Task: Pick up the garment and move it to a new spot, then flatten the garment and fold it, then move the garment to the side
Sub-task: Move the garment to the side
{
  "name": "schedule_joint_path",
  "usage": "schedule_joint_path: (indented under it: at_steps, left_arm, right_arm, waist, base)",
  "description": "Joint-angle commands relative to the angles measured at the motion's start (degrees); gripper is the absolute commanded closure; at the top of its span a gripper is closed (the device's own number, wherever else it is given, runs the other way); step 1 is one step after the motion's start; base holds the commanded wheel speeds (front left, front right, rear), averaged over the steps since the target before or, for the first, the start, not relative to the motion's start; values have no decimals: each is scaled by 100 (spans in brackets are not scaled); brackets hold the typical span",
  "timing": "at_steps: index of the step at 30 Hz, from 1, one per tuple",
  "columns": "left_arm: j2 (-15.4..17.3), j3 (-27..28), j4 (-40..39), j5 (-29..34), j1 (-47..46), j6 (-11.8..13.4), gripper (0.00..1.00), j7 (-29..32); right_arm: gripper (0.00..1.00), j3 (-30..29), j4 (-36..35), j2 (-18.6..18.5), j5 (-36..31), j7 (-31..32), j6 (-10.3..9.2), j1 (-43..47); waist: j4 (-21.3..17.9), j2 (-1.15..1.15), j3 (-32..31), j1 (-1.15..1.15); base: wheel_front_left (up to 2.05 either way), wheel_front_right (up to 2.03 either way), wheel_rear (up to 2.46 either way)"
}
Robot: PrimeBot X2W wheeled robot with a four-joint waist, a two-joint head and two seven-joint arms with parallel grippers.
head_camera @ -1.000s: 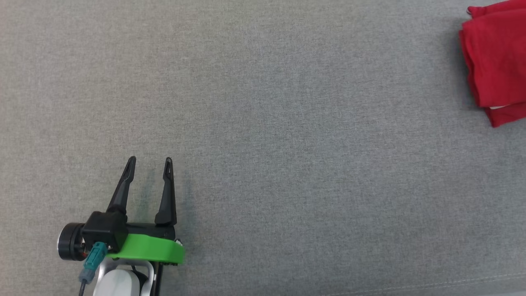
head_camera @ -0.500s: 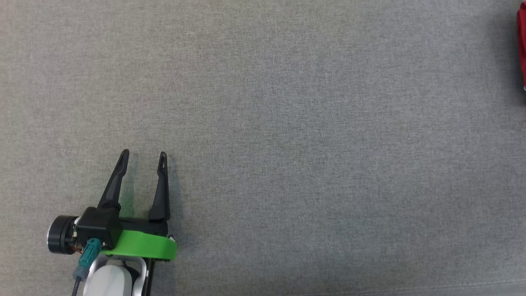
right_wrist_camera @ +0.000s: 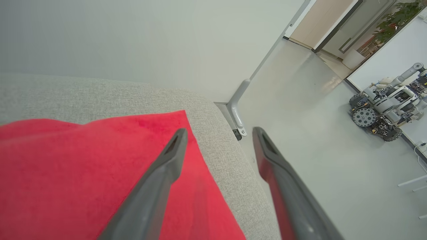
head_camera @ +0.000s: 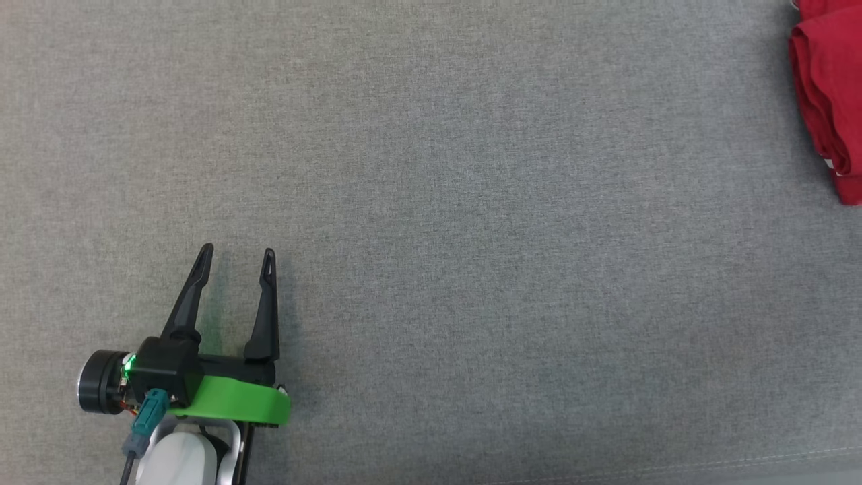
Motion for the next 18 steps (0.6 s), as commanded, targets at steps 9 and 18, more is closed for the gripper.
schedule_joint_path:
  at_steps: [9, 18]
  left_arm:
    - [51, 52, 146, -133, -196, 55, 0, 11]
    - [-37, 229, 562, -388, -204, 136, 0, 5]
  right_arm:
    - [0, 365, -51, 767, 366, -410, -10, -49]
    - [0, 1610, -569, 1547, 1397, -523, -9, 450]
  waist:
    - [-143, 0, -669, 0]
    - [-184, 0, -1507, 0]
  base:
    - [0, 0, 0]
    - [0, 0, 0]
